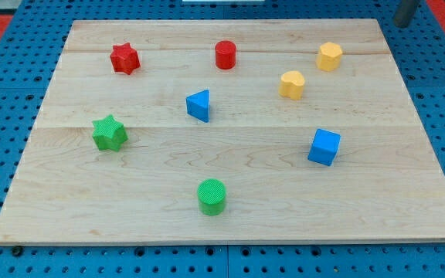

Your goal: Push the yellow hexagon towards the red circle

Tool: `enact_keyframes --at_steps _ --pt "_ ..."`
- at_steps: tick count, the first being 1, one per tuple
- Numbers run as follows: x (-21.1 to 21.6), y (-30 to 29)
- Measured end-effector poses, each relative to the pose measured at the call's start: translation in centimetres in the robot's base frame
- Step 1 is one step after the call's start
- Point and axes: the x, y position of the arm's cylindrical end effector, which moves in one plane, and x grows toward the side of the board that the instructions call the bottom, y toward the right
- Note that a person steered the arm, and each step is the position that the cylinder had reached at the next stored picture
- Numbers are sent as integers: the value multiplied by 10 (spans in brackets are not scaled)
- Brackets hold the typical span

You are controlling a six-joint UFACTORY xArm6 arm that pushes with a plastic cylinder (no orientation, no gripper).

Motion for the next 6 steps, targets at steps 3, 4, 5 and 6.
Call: enact_keyframes --at_steps 3,4,5,6 --pt "69 -124" --pt "70 -163" --pt "75 -113" --pt "105 -173"
